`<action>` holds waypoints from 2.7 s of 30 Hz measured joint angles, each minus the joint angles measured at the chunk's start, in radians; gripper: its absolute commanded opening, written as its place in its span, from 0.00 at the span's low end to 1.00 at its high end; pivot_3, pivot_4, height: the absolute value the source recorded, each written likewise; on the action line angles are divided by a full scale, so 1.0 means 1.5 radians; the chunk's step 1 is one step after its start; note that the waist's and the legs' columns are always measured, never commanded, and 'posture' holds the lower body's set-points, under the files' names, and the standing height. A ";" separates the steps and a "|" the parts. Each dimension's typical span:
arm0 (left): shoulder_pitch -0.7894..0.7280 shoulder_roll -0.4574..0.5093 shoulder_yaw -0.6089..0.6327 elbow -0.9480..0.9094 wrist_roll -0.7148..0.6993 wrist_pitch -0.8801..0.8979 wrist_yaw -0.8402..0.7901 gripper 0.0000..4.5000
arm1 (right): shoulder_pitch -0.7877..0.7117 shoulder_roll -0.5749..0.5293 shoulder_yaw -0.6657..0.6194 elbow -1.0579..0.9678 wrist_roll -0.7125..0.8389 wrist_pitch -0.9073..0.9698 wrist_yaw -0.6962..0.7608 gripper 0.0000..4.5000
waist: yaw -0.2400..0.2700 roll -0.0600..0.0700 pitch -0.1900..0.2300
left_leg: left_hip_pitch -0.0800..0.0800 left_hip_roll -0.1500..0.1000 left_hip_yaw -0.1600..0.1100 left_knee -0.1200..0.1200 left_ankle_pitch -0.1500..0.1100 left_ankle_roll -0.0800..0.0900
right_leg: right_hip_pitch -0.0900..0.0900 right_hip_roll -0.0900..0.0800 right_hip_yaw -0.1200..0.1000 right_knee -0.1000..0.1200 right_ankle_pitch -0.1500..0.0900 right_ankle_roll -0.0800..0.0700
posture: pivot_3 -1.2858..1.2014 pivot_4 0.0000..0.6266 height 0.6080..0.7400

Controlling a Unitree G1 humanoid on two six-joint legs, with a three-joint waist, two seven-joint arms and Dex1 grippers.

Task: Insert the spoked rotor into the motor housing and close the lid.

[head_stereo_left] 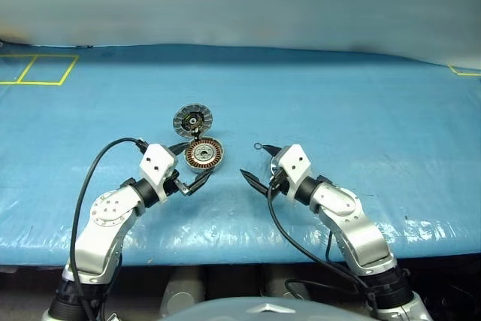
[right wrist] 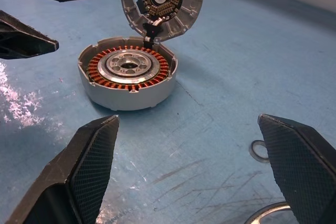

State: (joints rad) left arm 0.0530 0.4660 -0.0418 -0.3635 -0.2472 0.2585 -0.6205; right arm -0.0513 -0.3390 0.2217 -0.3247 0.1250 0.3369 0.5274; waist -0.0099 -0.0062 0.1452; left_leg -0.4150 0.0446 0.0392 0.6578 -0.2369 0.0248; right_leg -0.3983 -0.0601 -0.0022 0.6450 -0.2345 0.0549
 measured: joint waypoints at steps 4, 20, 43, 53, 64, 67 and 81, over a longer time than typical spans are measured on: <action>-0.006 0.020 -0.003 0.000 0.002 0.001 -0.016 1.00 | 0.000 0.002 0.002 0.000 0.000 0.000 -0.001 1.00 | 0.000 0.000 0.000 | 0.000 0.000 0.000 0.000 0.000 0.000 | 0.000 0.000 0.000 0.000 0.000 0.000 | 0.52 0.24 1.00; -0.376 0.202 -0.165 0.212 0.099 -0.021 -0.333 1.00 | 0.032 0.000 0.032 -0.029 -0.001 -0.013 0.018 1.00 | 0.000 -0.002 0.001 | -0.001 0.000 0.005 -0.001 0.000 0.000 | -0.001 0.001 0.001 0.000 0.000 0.000 | 0.52 0.24 1.00; -0.531 0.124 -0.304 0.453 0.250 -0.152 -0.504 1.00 | 0.127 0.006 0.026 -0.098 -0.012 0.002 -0.046 1.00 | 0.000 -0.004 0.003 | -0.002 0.001 0.005 0.002 -0.001 0.001 | -0.002 0.002 0.003 0.001 -0.001 0.004 | 0.52 0.24 1.00; -0.541 0.150 -0.295 0.475 0.269 -0.178 -0.514 1.00 | 0.128 0.013 0.030 -0.097 -0.015 0.002 -0.052 1.00 | 0.001 -0.004 0.003 | -0.002 0.001 0.005 0.003 -0.001 0.001 | -0.002 0.002 0.003 0.001 0.000 0.004 | 0.52 0.24 1.00; -0.530 0.138 -0.306 0.478 0.304 -0.201 -0.498 1.00 | 0.127 0.015 0.032 -0.093 -0.018 0.002 -0.053 1.00 | 0.002 -0.004 0.003 | -0.002 0.000 0.005 0.003 -0.001 0.001 | -0.002 0.002 0.003 0.001 0.001 0.003 | 0.52 0.24 1.00; -0.535 0.135 -0.317 0.487 0.331 -0.223 -0.478 1.00 | 0.128 0.018 0.032 -0.086 -0.018 0.002 -0.057 1.00 | 0.001 -0.004 0.002 | -0.001 0.001 0.005 0.003 -0.001 0.001 | 0.000 0.002 0.003 0.001 0.001 0.003 | 0.52 0.24 1.00; -0.542 0.117 -0.312 0.526 0.350 -0.263 -0.449 0.49 | 0.131 0.025 0.032 -0.074 -0.028 0.001 -0.065 1.00 | -0.001 -0.005 0.001 | 0.002 0.001 0.006 0.005 0.000 0.001 | -0.001 0.003 0.007 0.006 0.000 0.004 | 0.52 0.24 1.00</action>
State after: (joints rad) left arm -0.7597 0.6421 -0.5091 0.4256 0.2772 -0.1358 -1.2935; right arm 0.1453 -0.3018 0.2702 -0.4363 0.0828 0.3389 0.4297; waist -0.0108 -0.0130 0.1466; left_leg -0.4125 0.0455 0.0488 0.6654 -0.2370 0.0264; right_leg -0.4000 -0.0563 0.0088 0.6537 -0.2342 0.0615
